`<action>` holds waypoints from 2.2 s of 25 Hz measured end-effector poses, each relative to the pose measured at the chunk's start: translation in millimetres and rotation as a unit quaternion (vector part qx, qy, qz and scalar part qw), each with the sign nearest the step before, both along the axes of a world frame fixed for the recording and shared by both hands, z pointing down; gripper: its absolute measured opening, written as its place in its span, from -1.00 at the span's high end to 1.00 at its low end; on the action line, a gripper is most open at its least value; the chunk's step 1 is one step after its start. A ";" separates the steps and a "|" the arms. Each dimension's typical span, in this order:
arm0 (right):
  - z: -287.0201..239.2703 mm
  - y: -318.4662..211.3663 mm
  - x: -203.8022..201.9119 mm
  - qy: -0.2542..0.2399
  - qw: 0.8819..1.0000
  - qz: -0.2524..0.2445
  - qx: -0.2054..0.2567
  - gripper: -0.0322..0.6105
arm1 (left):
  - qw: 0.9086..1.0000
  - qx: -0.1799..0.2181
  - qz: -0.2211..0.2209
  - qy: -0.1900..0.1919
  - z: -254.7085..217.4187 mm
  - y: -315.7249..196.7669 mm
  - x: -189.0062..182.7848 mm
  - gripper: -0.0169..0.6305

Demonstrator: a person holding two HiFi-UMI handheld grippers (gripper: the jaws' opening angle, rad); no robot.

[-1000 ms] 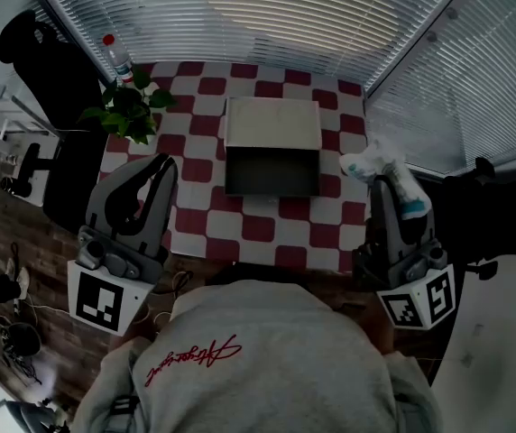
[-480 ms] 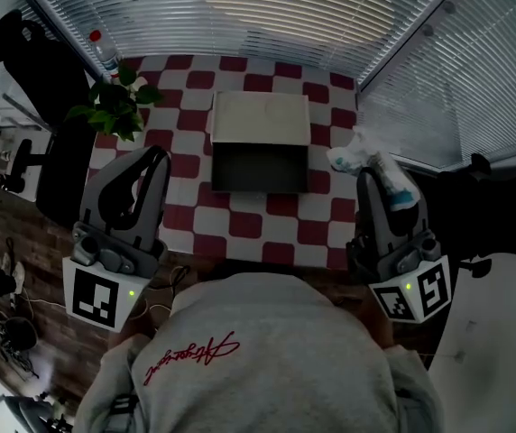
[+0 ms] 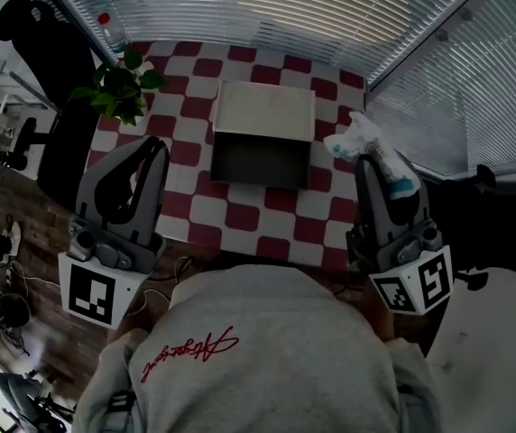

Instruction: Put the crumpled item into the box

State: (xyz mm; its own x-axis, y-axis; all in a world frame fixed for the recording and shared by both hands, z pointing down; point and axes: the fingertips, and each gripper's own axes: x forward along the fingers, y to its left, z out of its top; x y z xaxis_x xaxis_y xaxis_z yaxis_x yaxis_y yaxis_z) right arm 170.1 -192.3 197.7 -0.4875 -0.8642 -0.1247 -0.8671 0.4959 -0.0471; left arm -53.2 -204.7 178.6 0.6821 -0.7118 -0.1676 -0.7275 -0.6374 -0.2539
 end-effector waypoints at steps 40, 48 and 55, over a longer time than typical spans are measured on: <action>80.8 -29.6 -70.4 0.042 0.989 -0.126 -0.066 0.53 | 0.996 -0.012 -0.084 -0.009 7.2 25.7 -31.4 0.87; 94.7 -35.3 -79.1 0.043 0.986 -0.142 -0.081 0.53 | 0.995 -0.015 -0.097 -0.012 9.7 27.3 -37.3 0.87; 110.7 -42.2 -84.4 0.061 0.983 -0.148 -0.093 0.53 | 0.994 -0.016 -0.104 -0.012 9.6 27.8 -41.1 0.87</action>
